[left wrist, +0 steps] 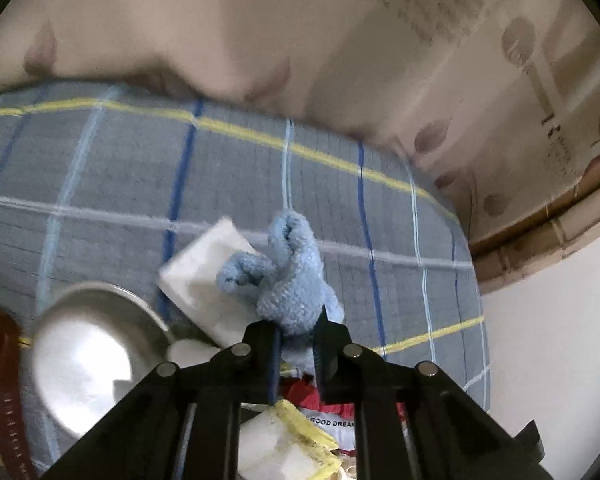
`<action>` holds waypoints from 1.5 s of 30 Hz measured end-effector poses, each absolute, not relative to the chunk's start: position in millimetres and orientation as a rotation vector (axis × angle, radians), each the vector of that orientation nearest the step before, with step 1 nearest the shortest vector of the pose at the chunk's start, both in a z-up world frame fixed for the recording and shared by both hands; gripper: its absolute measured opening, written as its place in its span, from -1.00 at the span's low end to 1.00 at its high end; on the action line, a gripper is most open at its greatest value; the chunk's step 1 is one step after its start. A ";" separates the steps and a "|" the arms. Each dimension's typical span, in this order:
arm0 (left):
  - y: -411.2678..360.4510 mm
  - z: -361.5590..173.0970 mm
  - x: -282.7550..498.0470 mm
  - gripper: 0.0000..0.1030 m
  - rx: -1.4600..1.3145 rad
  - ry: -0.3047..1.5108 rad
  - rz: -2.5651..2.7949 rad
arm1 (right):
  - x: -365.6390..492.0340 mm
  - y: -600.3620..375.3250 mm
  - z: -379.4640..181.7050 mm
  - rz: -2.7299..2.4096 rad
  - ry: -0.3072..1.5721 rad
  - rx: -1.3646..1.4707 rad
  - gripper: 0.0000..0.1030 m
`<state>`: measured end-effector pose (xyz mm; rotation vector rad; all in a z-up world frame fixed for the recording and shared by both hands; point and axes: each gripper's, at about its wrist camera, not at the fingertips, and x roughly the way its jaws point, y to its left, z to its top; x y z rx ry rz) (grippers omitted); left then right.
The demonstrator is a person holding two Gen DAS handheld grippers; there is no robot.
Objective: Organize soft objects
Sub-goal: 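Grasp the blue towel with the left gripper and lift it, then carry the blue towel with the left gripper over the gold tin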
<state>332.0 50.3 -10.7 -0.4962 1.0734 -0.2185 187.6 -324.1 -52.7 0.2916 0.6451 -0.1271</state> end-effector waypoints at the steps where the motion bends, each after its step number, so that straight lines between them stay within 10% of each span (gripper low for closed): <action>1: 55.6 -6.0 329.1 -0.75 -0.513 1.054 -0.221 | 187.5 -324.2 -52.9 -0.127 0.646 0.292 0.91; 45: 252.9 33.0 169.9 -0.75 -0.648 0.704 0.097 | 201.6 -317.5 -59.9 -0.182 0.729 0.239 0.91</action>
